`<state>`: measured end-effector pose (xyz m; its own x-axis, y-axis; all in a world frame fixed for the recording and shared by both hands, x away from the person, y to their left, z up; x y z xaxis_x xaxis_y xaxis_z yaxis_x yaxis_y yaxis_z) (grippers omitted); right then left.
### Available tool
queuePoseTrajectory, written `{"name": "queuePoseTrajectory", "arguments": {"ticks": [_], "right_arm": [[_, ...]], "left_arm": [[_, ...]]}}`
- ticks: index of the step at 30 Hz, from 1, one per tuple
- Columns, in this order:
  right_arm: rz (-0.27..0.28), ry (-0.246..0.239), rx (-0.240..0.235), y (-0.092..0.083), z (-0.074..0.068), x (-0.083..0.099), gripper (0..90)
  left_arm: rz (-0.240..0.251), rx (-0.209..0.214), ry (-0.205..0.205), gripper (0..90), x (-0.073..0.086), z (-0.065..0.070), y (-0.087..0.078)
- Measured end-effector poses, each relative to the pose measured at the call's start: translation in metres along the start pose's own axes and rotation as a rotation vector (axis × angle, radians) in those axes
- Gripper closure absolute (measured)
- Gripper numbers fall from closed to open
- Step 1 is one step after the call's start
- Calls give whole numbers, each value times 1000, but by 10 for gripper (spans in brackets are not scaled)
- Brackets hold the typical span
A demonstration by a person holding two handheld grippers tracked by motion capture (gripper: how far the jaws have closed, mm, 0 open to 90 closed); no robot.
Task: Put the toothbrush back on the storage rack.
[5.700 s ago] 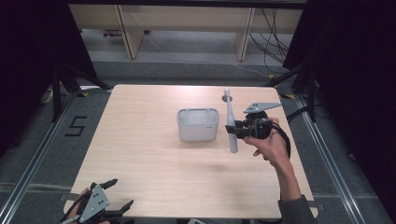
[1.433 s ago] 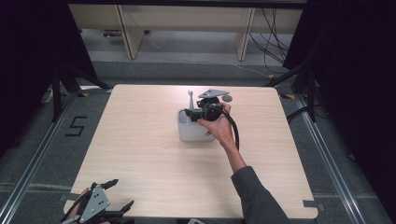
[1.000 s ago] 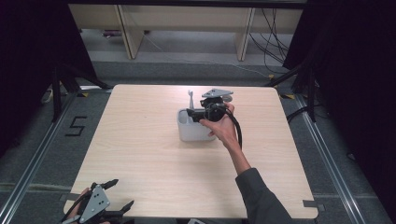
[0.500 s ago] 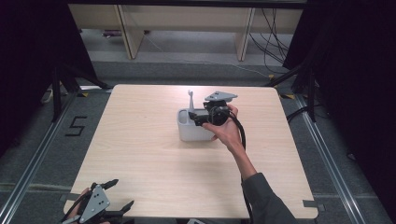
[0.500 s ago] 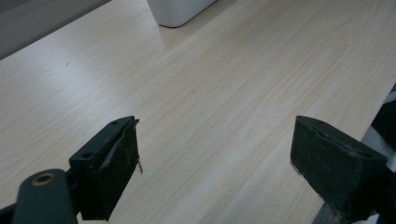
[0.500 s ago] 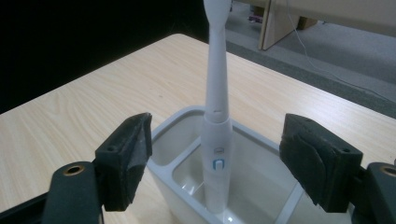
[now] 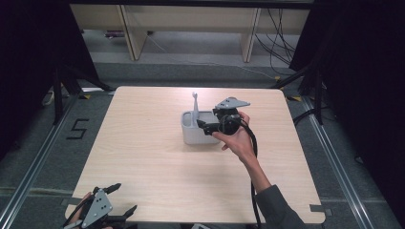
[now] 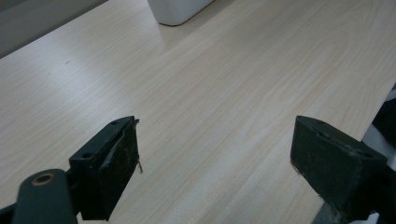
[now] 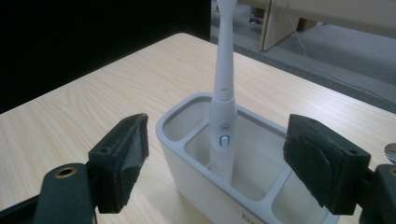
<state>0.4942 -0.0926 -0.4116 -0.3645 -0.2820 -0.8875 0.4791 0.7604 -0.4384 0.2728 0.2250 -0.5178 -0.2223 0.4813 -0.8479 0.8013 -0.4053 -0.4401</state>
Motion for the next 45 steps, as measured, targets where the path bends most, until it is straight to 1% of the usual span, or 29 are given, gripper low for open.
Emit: {"name": "queuePoseTrajectory", "arguments": {"ticks": [2, 3, 4, 7, 8, 10, 12, 13, 15, 16, 19, 20, 21, 22, 23, 24, 25, 26, 27, 28, 31, 33, 35, 37, 39, 40, 42, 43, 45], "right_arm": [[-7, -5, -2, -3, -1, 1, 231], [0, -26, 4, -4, 0, 1, 230], [-4, -6, -7, -4, -2, 3, 230], [10, -17, 3, -8, -5, 6, 230], [10, -12, -10, -9, -5, 6, 230], [8, -23, -5, -10, -6, 7, 229], [24, -36, -19, -11, -7, 9, 230], [3, -14, -6, -13, -9, 12, 230], [6, -15, -10, -13, -9, 13, 229], [5, -31, -2, -14, -7, 13, 229], [3, -23, -5, -15, -7, 17, 225], [-2, 8, -1, -16, -9, 19, 224], [-3, -20, -5, -16, -7, 19, 222], [-3, -20, -5, -16, -7, 19, 222], [1, -25, 11, -17, -6, 20, 222], [-13, -16, -3, -17, -7, 22, 221], [-14, -13, -3, -18, -7, 22, 219], [-15, -22, -1, -18, -7, 23, 218], [-14, -1, -2, -19, -10, 25, 218], [-14, -1, -2, -19, -10, 25, 218], [-23, -20, -7, -22, -13, 27, 216], [-10, -15, 2, -23, -15, 28, 215], [-28, -14, -6, -25, -16, 29, 214], [-26, -24, -10, -26, -17, 30, 214], [-19, -15, -6, -26, -18, 31, 214], [-20, -28, -16, -26, -18, 31, 213], [-26, -38, -5, -28, -18, 31, 213], [-22, -21, -10, -28, -20, 33, 209], [-26, -33, -2, -30, -20, 33, 207]], "left_arm": [[-8, 0, 15, 148, 0, -1, -1], [-7, -1, 14, 148, 0, -1, -1], [-7, -1, 9, 148, 0, -1, -1], [-7, -1, 13, 148, 0, -1, -1], [-8, 0, 13, 148, 0, -1, -1], [-3, -3, 11, 148, 0, -1, 0], [-9, -1, 14, 148, 1, -1, -1], [-3, -3, 12, 148, 0, -1, -1], [-2, 2, 3, 148, 0, 0, -1], [-1, 0, 2, 148, 0, 0, -1], [0, -1, 12, 148, 0, 0, -1], [0, -1, 12, 148, 0, 0, -1], [0, -2, 8, 148, 0, 0, -1], [0, -2, 8, 148, 0, 0, -1], [0, -2, 8, 148, 0, 0, -1], [0, 0, 7, 148, 0, 0, -1], [-4, 2, 7, 148, 0, -1, -1], [12, -1, -2, 148, -1, 0, 0], [14, -1, 2, 148, -1, 0, 0], [14, -1, 2, 148, -1, 0, 0], [12, -2, 0, 148, 0, 0, -1], [14, -1, 0, 148, -1, 0, -1], [9, 0, 7, 148, -1, -1, -1], [15, -1, 1, 148, -1, 0, -1], [16, -2, 1, 148, -1, 0, 0], [16, -2, 1, 148, -1, 0, 0], [16, -2, 0, 148, -1, 0, 0], [12, -1, -8, 148, -1, 0, -1], [23, -3, -18, 148, -1, 1, 0]]}}
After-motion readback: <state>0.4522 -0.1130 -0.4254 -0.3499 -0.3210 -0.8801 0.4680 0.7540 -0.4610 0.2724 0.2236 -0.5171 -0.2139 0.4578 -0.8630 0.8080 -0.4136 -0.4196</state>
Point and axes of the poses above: each handheld gripper's, and its own axes: y roughly forward along the jaws, x roughly out of its underside, z roughly to its right, the point moved 5 cm from there along y, roughly forward along the jaws, and after that the axes turned 11 degrees about -x, right-handed, at the moved point
